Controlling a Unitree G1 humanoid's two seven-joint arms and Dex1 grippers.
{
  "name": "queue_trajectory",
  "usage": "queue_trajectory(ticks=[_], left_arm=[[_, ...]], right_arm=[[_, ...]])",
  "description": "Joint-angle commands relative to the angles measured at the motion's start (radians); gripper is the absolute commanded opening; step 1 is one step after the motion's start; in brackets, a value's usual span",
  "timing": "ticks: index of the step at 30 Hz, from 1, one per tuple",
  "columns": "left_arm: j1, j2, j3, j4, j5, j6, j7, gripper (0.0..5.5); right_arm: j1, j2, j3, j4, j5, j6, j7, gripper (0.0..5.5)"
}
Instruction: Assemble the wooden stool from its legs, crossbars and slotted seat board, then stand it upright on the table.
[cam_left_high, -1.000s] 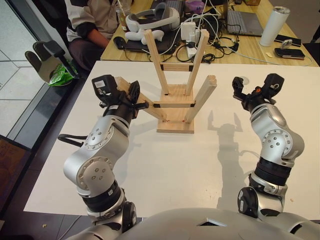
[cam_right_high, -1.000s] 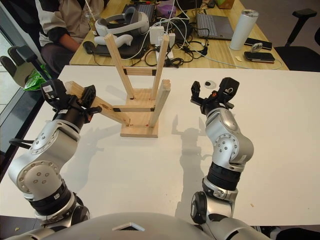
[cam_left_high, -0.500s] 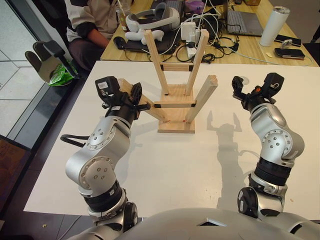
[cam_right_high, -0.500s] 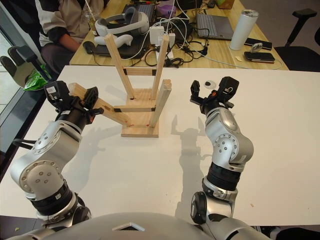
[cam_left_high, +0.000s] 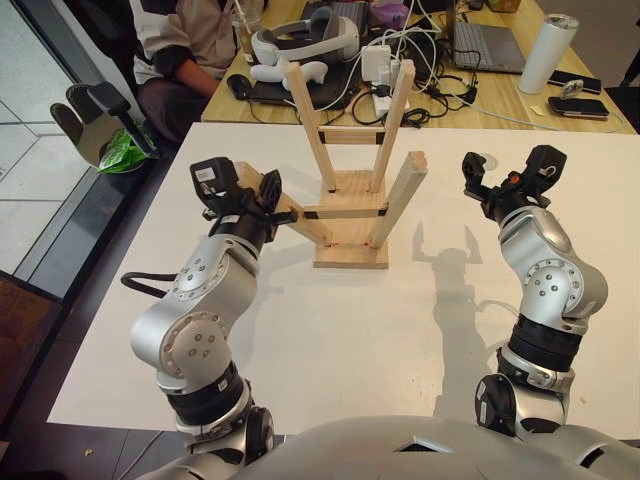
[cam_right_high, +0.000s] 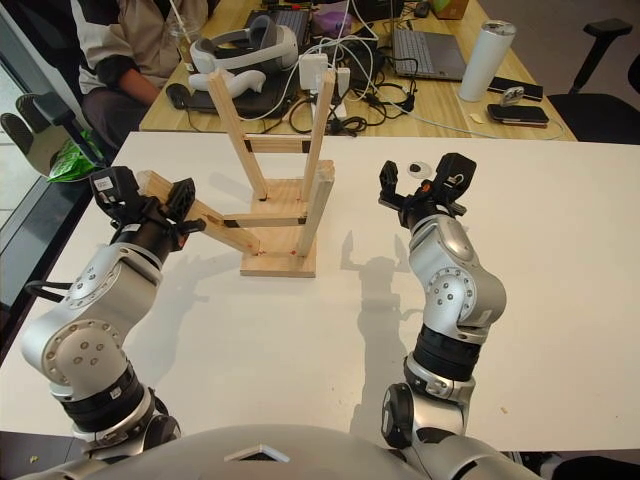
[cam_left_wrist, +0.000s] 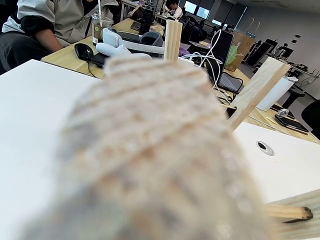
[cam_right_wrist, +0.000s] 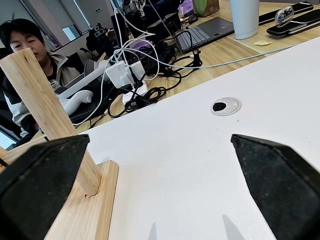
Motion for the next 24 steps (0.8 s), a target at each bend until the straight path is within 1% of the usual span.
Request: queue_trajectory(ticks=[1, 8, 14, 16, 22, 24], left_arm=[[0.015, 0.013, 0.024, 0.047, 0.028, 0.083, 0.021, 1.02], [-0.007, 0.044, -0.042, 0.058, 0.06, 0.122, -0.003, 1.02], [-0.055, 0.029, -0.087, 0.102, 0.059, 0.192, -0.029, 1.02], [-0.087, -0.002, -0.065, 0.132, 0.045, 0.22, -0.036, 1.02], [-0.137, -0.128, 0.045, 0.185, 0.028, 0.317, -0.035, 1.02], [-0.147, -0.129, 0.045, 0.188, 0.042, 0.334, -0.045, 1.02]], right_arm=[[-0.006, -0.006, 0.002, -0.007, 0.002, 0.011, 0.0, 5.4], [-0.011, -0.006, 0.01, -0.001, 0.0, 0.01, 0.002, 5.4], [-0.012, -0.007, 0.018, 0.0, -0.003, 0.006, 0.003, 5.4], [-0.011, -0.005, 0.02, 0.0, -0.004, 0.004, 0.004, 5.4], [-0.014, -0.007, 0.022, 0.003, -0.004, 0.001, 0.007, 5.4], [-0.013, -0.007, 0.024, 0.003, -0.004, 0.0, 0.008, 5.4]])
